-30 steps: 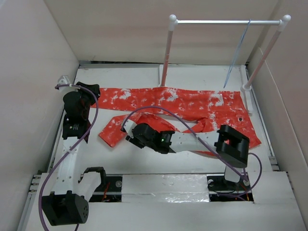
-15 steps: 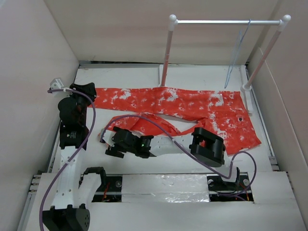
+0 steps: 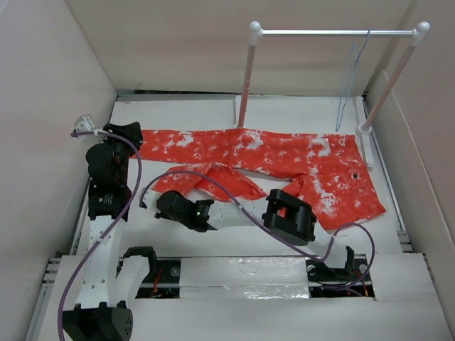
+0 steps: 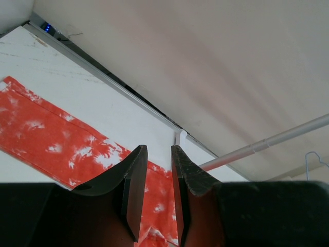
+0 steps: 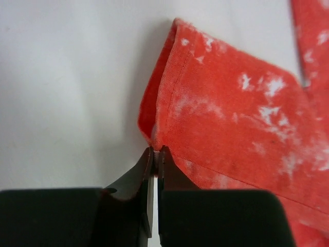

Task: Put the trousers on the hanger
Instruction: Flatten out the trousers at the center of the board.

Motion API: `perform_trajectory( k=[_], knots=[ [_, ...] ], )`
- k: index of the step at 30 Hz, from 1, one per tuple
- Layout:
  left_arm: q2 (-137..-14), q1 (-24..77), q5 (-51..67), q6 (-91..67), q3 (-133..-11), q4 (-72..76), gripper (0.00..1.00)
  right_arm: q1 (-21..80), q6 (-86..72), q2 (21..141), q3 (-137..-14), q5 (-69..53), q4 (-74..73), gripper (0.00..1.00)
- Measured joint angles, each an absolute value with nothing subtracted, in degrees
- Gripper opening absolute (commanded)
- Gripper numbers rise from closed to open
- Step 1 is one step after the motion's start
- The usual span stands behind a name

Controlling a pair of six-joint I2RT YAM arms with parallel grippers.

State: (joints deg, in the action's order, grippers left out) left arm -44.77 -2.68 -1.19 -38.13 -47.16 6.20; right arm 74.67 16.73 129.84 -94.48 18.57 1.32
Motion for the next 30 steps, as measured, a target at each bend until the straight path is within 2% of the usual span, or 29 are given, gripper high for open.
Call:
perform_trajectory(
  k=[3, 5, 6, 7, 8, 10, 12, 14, 16, 18, 20, 21, 22, 23, 25, 27, 28, 29, 30],
  knots=[
    [-44.8, -2.7, -1.5, -38.1, -47.2, 6.2, 0.22, 73.6, 16.4, 130.9, -100.4, 22.5, 1.8, 0.0],
    [-44.8, -2.7, -2.2, -37.9, -47.2, 6.2, 0.21, 72.1, 15.2, 132.5, -107.5, 25.1, 2.4, 0.12],
    [-44.8, -2.7, -2.8, -37.9, -47.2, 6.2, 0.21, 71.1, 14.0, 133.8, -112.2, 26.3, 2.2, 0.22],
    [-44.8, -2.7, -3.2, -37.8, -47.2, 6.2, 0.21, 70.4, 13.3, 134.6, -115.1, 27.0, 2.3, 0.5],
    [-44.9, -2.7, -4.2, -37.7, -47.2, 7.3, 0.21, 68.4, 11.1, 137.0, -122.7, 28.4, 0.4, 0.64],
    [-45.1, -3.4, -5.7, -37.8, -48.2, 9.6, 0.21, 65.8, 8.8, 142.1, -135.9, 29.2, -5.3, 0.73],
    [-44.4, -3.2, -5.8, -37.8, -48.2, 9.1, 0.21, 63.3, 5.0, 146.1, -145.2, 29.8, -9.2, 0.72],
    [-44.4, -3.0, -5.7, -37.8, -48.1, 8.9, 0.21, 60.9, 1.4, 145.6, -144.6, 31.5, -11.2, 0.74],
    [-44.5, -3.0, -5.6, -37.8, -47.7, 8.5, 0.21, 58.8, -1.4, 142.0, -135.7, 32.0, -10.5, 0.76],
    [-44.6, -3.0, -5.6, -37.8, -47.5, 7.8, 0.21, 57.4, -3.0, 136.3, -121.9, 31.5, -9.4, 0.76],
    [-45.2, -3.0, -5.6, -37.8, -47.4, 7.4, 0.21, 57.1, -3.3, 132.2, -111.6, 31.2, -8.7, 0.68],
    [-45.6, -3.0, -5.6, -37.8, -47.4, 7.1, 0.21, 57.2, -3.1, 130.0, -106.6, 30.3, -8.0, 0.6],
    [-46.2, -3.0, -5.6, -38.0, -47.4, 6.7, 0.21, 57.7, -2.9, 127.9, -102.2, 29.9, -7.5, 0.36],
    [-46.7, -3.0, -5.7, -38.1, -47.4, 6.2, 0.22, 58.3, -2.5, 125.6, -97.8, 29.1, -6.0, 0.28],
    [-47.8, -3.0, -6.0, -38.4, -47.4, 5.2, 0.23, 59.8, -1.8, 121.0, -90.2, 27.3, -3.2, 0.0],
    [-49.1, -3.0, -6.3, -38.6, -47.4, 4.4, 0.24, 61.5, -1.0, 117.3, -85.4, 25.2, -0.4, 0.02],
    [-50.0, -3.0, -6.5, -38.7, -47.4, 3.9, 0.24, 62.4, -0.6, 116.0, -83.8, 24.4, 0.9, 0.17],
    [-51.1, -3.0, -6.6, -38.7, -47.7, 3.0, 0.27, 63.3, -0.2, 115.0, -82.6, 23.8, 2.2, 0.27],
    [-52.6, -3.0, -6.6, -38.7, -48.0, 2.4, 0.3, 64.7, 0.5, 114.3, -81.4, 23.3, 4.0, 0.45]
  ],
)
